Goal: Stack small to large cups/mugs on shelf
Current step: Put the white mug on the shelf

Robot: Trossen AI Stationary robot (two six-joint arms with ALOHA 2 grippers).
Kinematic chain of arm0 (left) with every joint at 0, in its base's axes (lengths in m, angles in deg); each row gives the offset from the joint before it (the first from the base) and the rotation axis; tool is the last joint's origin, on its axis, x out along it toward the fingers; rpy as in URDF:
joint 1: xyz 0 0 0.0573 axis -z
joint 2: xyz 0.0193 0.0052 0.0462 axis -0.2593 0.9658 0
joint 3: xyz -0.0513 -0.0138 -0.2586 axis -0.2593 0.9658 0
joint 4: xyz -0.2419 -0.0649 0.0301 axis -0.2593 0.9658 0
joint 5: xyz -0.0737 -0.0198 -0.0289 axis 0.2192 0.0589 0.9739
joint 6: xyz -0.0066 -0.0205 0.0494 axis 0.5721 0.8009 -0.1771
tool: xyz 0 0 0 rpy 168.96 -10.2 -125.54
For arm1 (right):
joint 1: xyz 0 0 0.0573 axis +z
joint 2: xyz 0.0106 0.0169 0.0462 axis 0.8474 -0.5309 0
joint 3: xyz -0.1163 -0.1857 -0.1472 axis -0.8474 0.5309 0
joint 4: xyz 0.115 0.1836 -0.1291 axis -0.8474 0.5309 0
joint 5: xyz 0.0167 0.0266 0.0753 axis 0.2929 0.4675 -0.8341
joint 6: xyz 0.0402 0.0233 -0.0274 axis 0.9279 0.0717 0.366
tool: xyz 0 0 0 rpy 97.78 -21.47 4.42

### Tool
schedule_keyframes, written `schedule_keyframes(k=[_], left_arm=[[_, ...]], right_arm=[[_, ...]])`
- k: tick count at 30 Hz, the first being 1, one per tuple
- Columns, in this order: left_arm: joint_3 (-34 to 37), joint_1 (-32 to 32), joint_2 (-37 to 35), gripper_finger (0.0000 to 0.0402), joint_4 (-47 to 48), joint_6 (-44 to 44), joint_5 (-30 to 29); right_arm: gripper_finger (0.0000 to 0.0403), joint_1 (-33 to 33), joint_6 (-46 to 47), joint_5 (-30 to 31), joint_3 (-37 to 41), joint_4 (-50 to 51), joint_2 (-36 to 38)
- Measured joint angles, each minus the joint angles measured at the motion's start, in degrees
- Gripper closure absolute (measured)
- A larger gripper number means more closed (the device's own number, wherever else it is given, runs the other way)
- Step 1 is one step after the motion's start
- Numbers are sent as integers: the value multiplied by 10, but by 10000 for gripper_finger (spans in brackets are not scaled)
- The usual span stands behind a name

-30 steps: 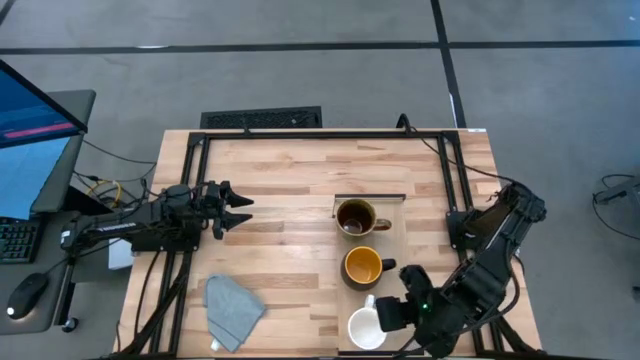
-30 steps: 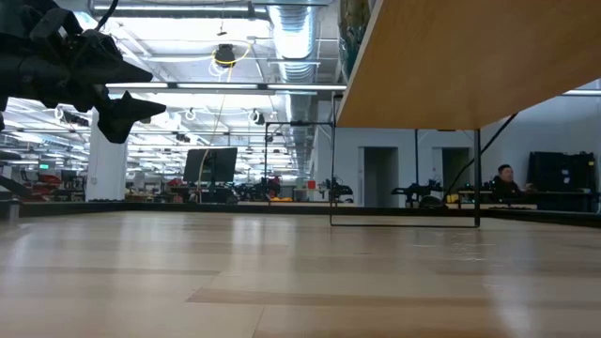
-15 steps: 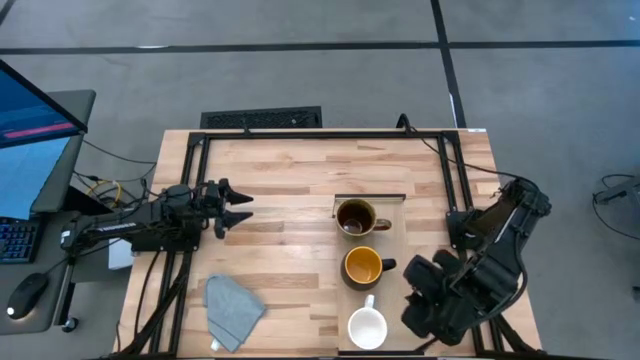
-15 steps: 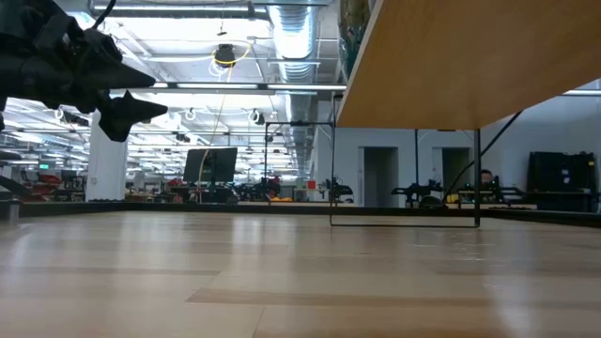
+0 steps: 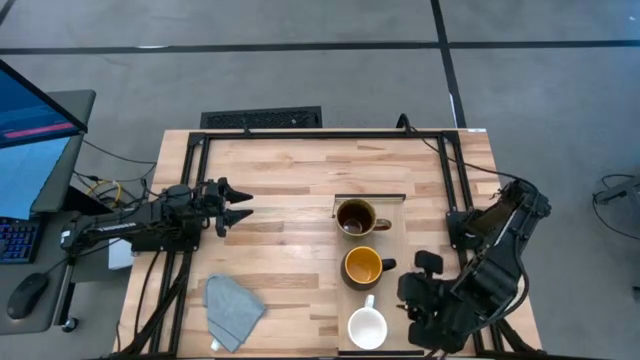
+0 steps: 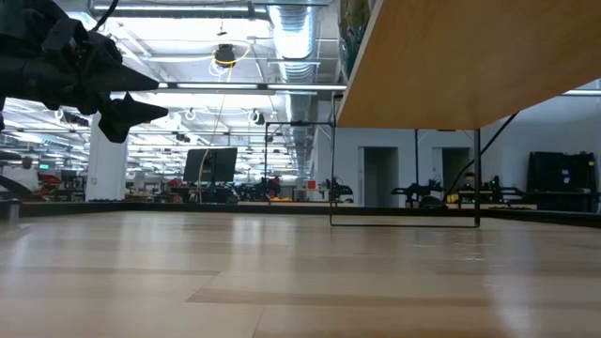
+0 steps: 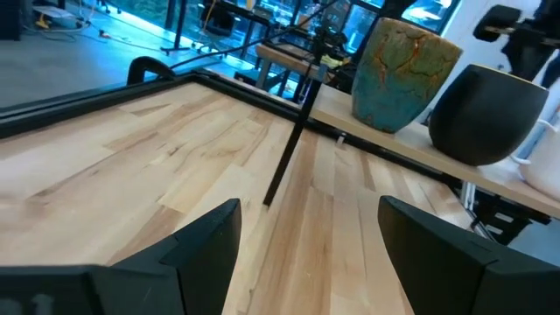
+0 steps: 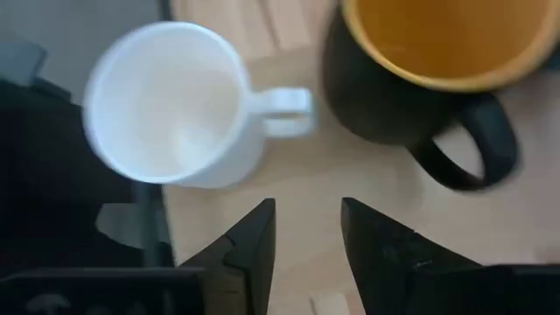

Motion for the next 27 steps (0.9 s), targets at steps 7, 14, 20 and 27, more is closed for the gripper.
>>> schedule_keyframes(k=[7, 14, 20, 27], left_arm=[[0, 0, 0, 141, 0, 5, 0], [0, 0, 0, 141, -1, 14, 0], [0, 0, 0, 141, -1, 59, 0], [0, 0, 0, 141, -1, 58, 0]], right_arm=[[247, 19, -150, -2, 0, -99, 0], [246, 50, -208, -3, 0, -113, 0], [251, 57, -231, 3, 0, -5, 0], [275, 16, -274, 28, 0, 108, 0]])
